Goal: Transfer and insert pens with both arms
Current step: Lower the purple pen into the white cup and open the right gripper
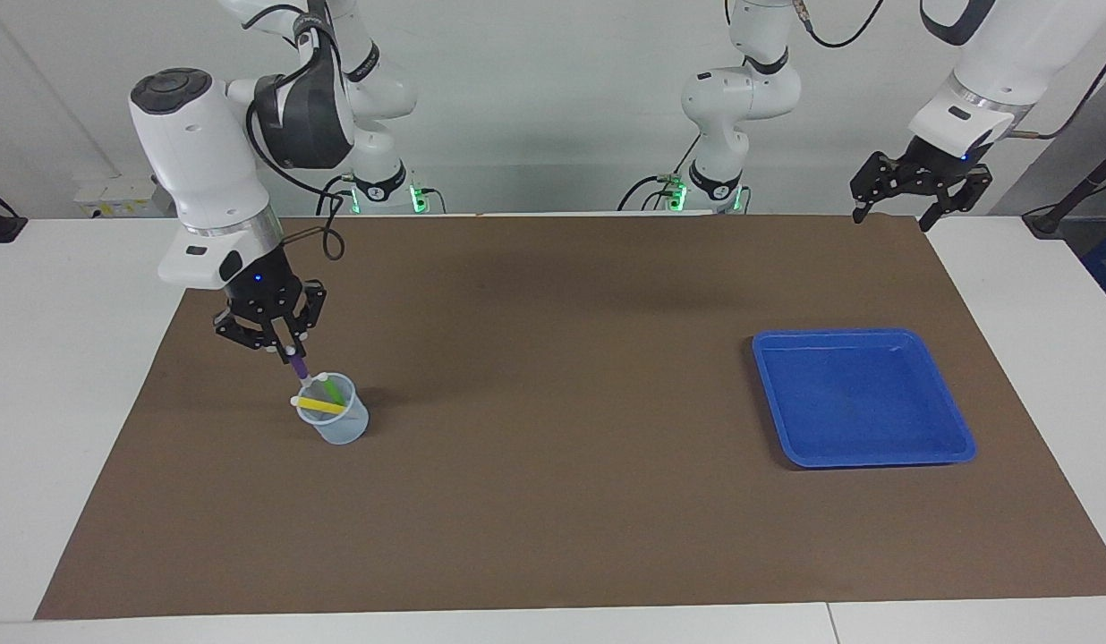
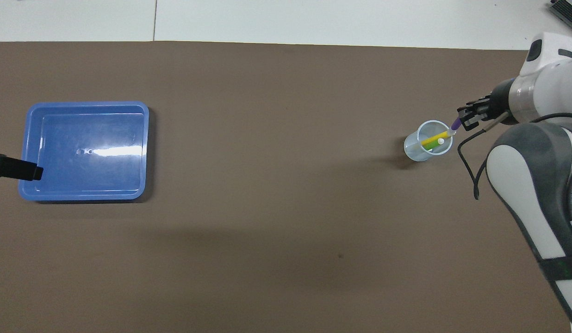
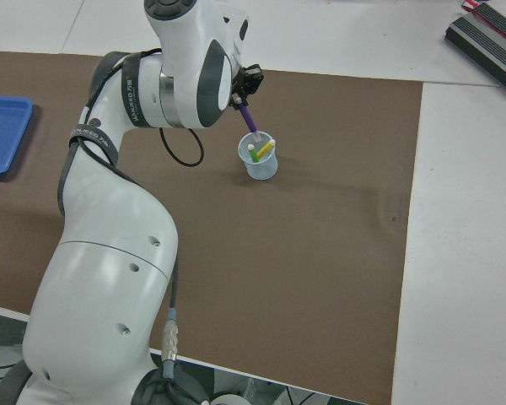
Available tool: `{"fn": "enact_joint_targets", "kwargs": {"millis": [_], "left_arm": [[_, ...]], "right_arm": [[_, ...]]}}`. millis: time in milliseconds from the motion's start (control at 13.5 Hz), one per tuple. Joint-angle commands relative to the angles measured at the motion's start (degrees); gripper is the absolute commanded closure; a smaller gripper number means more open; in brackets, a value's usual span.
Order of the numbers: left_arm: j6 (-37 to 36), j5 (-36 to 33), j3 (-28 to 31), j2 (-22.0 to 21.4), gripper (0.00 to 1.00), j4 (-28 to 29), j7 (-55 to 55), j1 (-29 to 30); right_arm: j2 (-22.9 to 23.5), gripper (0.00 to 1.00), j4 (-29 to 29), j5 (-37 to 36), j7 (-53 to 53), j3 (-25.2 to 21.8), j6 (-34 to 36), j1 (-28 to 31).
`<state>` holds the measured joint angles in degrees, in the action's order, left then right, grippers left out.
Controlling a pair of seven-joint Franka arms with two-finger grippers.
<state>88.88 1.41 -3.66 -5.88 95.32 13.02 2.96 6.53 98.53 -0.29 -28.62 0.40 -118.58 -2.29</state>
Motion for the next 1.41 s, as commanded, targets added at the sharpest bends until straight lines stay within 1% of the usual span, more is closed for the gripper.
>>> {"fn": "enact_joint_targets", "kwargs": {"millis": [0,222,296,370,444,592,1184,1258,1332], "left_arm": [[-1.0,-0.88,-0.65,-0.36,0.0,0.04,-1.24,0.38],[-2.13,-2.11,-0.65,-0.63,0.0,-0.83,-0.98,0.3],[-3.61,-2.2,-0.83,-0.63,0.0,-1.45,-1.15,-0.23],[-4.33,-2.2,-1.26,-0.89,0.0,-1.36,-1.32,-0.67],[-4.25,-2.2,-1.18,-2.11,0.0,-0.41,-1.41,-0.76],[-4.07,-2.2,-1.09,-2.3,0.0,0.13,-1.5,-0.32],[-3.89,-2.2,-1.18,-2.3,0.0,0.22,-1.5,-0.41],[-3.89,-2.11,-1.18,-2.3,0.0,0.22,-1.5,-0.32],[-3.89,-2.11,-1.18,-2.3,0.0,0.22,-1.5,-0.41]], "right_arm": [[-0.65,1.0,2.54,-0.76,-1.09,0.66,-3.05,0.89],[-1.08,1.0,5.0,-0.32,-0.65,0.75,-4.38,0.97],[-1.35,1.0,5.96,-0.23,-0.48,0.75,-4.9,0.89],[-1.78,1.0,7.02,-0.23,-0.3,0.75,-6.04,0.8],[-1.96,1.0,8.25,-0.15,-0.47,0.75,-7.18,0.8],[-2.14,1.0,9.75,-0.06,-0.65,0.75,-8.42,0.8],[-2.93,1.0,11.42,0.03,0.32,0.75,-8.42,0.8],[-2.93,0.96,11.42,0.03,0.23,0.75,-8.42,0.8],[-2.93,0.84,11.42,0.03,0.23,0.66,-8.51,0.8]]}}
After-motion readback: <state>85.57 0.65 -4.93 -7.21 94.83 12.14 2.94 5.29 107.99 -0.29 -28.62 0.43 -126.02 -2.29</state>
